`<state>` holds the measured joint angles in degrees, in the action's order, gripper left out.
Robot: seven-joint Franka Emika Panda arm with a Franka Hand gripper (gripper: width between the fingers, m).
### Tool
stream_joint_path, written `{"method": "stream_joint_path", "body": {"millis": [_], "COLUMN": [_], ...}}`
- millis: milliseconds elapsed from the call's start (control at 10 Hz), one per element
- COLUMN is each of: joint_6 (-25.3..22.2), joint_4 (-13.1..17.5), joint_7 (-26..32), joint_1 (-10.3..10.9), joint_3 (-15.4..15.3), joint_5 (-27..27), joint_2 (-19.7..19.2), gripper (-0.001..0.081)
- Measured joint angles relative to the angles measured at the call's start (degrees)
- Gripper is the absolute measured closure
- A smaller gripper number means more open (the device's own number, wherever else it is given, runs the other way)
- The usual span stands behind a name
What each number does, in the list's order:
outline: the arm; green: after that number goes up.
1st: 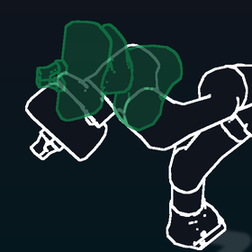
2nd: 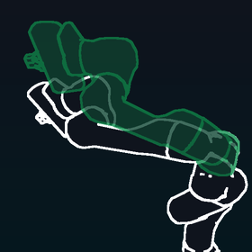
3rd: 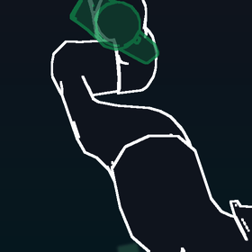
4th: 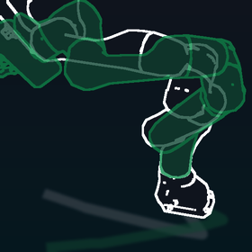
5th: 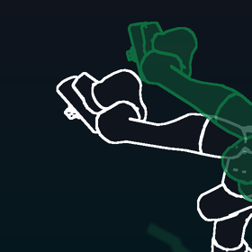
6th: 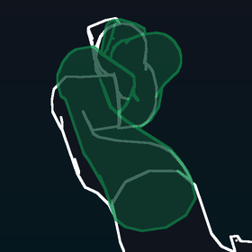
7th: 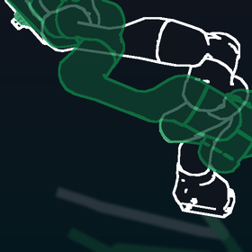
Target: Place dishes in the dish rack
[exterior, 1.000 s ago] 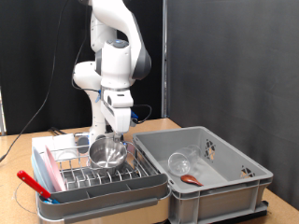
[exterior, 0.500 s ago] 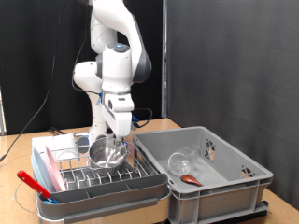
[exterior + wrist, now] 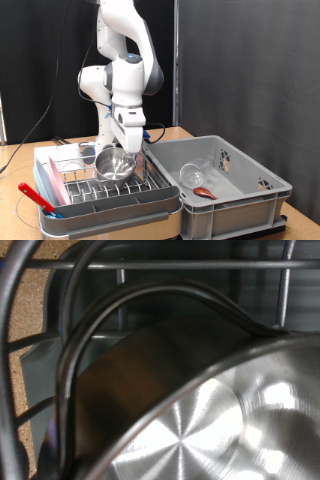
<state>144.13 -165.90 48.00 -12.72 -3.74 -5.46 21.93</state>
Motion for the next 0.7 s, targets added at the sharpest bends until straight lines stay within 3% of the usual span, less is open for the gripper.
{"method": "stream_joint_path", "body": {"millis": [300, 700], "joint_6": [2.05, 1.02], "joint_4": [0.40, 3.02], "joint_7": [-1.05, -1.13], "joint_1": [-0.11, 0.17], "joint_3": [-0.06, 0.30], "joint_5": [-0.13, 5.08], "joint_2": [-1.73, -1.60], "gripper": [0.0003, 0.0003]}}
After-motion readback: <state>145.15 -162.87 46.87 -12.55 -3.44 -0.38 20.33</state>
